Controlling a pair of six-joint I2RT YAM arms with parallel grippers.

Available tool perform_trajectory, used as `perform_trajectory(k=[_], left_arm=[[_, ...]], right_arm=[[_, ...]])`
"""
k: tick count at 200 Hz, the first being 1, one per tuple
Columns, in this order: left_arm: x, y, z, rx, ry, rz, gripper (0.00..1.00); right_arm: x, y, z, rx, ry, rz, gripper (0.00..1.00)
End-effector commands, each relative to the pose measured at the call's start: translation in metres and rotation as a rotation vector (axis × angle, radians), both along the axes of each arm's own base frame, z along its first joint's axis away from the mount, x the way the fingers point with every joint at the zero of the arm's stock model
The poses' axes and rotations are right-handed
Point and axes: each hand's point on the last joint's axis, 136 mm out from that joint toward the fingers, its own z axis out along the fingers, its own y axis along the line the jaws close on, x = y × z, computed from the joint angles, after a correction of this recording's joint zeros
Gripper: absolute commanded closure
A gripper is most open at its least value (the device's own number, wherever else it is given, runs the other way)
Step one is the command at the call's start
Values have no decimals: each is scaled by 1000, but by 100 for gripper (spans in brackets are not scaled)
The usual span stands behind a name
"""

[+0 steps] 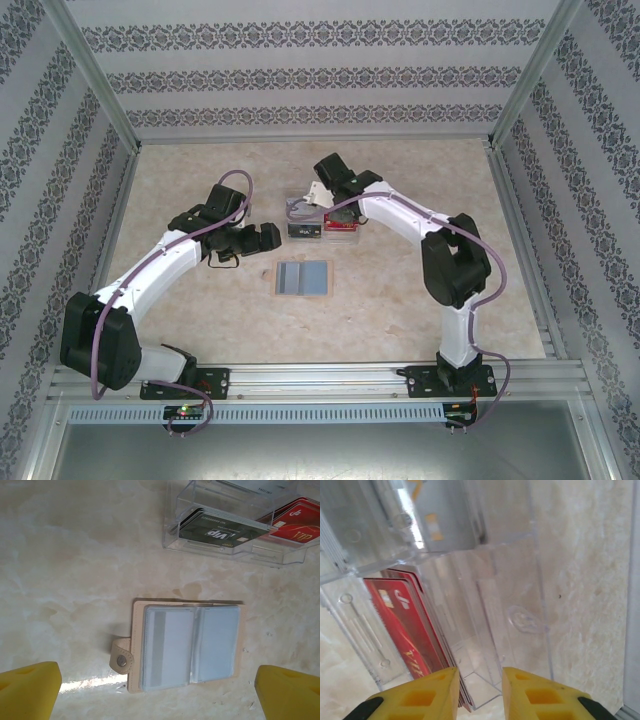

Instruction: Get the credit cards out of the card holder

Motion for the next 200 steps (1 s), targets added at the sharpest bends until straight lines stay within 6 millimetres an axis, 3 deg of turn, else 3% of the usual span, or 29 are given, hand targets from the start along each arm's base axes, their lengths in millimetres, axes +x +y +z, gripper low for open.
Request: perform_trajectory(k=[1, 38, 88, 130, 168, 200], left_arm=[[-5, 7, -7, 11, 27, 25, 0], [-10, 10, -4, 14, 14, 29, 0], [-16, 11, -7, 3, 16, 23, 0], [-17, 4, -16, -22, 39, 5, 0], [-17, -6, -31, -61, 88, -15, 3], [-19, -14, -45, -94, 140, -24, 7]], right_arm=[[6, -2, 47, 149, -135, -108, 80], [-8, -2, 73, 405, -165, -320, 100], [-50, 5, 82, 734, -39, -606, 100], [-97, 25, 48, 822, 133, -759, 100], [-134, 40, -2, 865, 283, -866, 100], [-153, 53, -43, 830, 383, -929, 100]])
